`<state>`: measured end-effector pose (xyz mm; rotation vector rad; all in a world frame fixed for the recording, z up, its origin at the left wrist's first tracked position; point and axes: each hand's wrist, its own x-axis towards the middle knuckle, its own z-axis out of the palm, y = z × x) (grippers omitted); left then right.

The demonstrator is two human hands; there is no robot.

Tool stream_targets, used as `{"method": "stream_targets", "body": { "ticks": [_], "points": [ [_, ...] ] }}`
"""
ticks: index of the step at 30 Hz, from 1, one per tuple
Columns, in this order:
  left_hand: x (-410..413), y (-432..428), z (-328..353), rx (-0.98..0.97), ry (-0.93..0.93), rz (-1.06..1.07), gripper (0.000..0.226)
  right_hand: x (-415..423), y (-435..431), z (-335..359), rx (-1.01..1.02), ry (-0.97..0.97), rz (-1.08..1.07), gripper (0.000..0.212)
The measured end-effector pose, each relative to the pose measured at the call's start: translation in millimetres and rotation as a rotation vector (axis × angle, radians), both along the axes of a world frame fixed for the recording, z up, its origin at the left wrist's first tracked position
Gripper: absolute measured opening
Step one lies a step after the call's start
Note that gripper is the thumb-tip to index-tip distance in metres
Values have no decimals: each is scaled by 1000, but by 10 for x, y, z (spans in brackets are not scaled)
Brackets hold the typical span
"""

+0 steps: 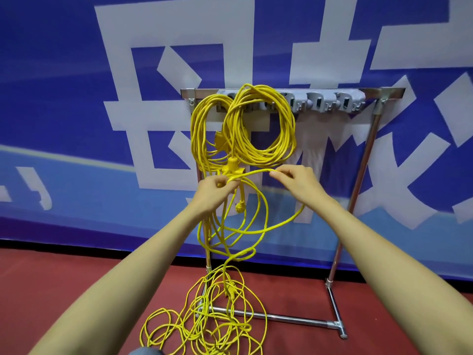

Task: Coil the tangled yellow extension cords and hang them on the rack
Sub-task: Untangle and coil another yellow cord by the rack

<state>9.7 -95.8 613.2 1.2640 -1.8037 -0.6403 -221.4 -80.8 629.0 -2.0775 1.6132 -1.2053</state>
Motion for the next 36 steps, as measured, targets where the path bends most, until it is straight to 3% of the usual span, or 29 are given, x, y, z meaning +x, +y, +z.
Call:
{"method": "stream_targets", "body": {
  "ticks": [3,6,8,10,12,14,17,19,21,23,26,29,32,36],
  "points": [
    [33,-4,58,15,159,16,44,-60,-55,-95,-10,188,-43,32],
    [-29,33,135,188,306,-126,38,-28,-98,-249,138,219,-33,40],
    [-95,52,182,308,344,-184,28,13,-113,-339,242,230,-37,33],
    [-145,60,163,358,399,-192,26,54,-126,-412,193,286,-78,17],
    [-180,62,98,341,398,-201,28,144,-54,-425,5,182,-127,26],
    [-225,55,40,326,448,-150,24,296,98,-387,-135,-35,-32,12],
    [-324,32,46,311,538,-21,23,528,308,-353,77,-54,183,20],
    [-383,54,67,264,531,-1,26,615,328,-392,153,11,216,18],
    [-397,94,75,202,476,-2,26,640,282,-422,192,-41,207,21],
    [-354,104,67,174,423,4,31,656,247,-403,294,-181,213,22],
    [-236,70,32,175,363,25,46,659,253,-265,472,-539,279,23],
    [-191,108,-41,199,335,-65,43,615,236,-59,552,-743,269,20],
    [-205,174,-123,208,278,-217,40,637,211,84,648,-778,224,19],
    [-122,196,-131,215,265,-252,46,654,184,87,630,-723,177,24]
  ]
}}
